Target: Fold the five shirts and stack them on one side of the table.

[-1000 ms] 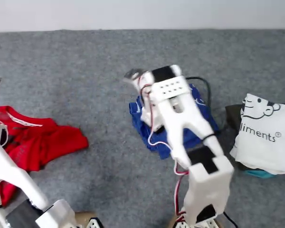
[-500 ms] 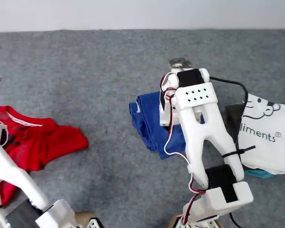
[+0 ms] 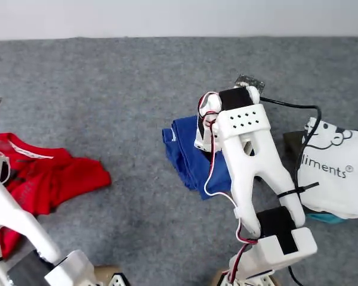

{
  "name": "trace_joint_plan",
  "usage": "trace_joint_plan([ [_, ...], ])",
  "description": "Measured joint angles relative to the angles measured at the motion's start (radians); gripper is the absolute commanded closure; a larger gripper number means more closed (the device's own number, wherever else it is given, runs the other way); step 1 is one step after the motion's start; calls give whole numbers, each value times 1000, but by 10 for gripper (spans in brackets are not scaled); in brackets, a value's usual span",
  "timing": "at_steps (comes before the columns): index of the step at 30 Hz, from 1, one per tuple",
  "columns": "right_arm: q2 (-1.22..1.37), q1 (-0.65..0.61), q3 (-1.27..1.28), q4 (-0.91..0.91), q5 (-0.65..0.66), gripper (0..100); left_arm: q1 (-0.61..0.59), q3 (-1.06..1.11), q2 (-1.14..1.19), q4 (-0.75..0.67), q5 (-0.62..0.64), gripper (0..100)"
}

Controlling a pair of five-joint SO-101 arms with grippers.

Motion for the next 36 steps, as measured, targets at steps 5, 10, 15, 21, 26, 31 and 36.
trace_joint_plan([
  [5,-29,3,26,3,-17,571,0,0,0,0,0,981],
  [10,-204,44,126,-26,-37,570,0,0,0,0,0,981],
  [15,-253,43,284,-201,-103,570,0,0,0,0,0,981],
  [21,-253,55,497,-516,-161,571,3,0,0,0,-9,981],
  [26,-253,54,672,-783,-181,571,3,0,0,0,-31,981],
  [31,-253,61,827,-1022,-181,587,3,0,0,0,-31,981],
  [36,-183,107,848,-1120,-196,718,3,0,0,0,-34,981],
])
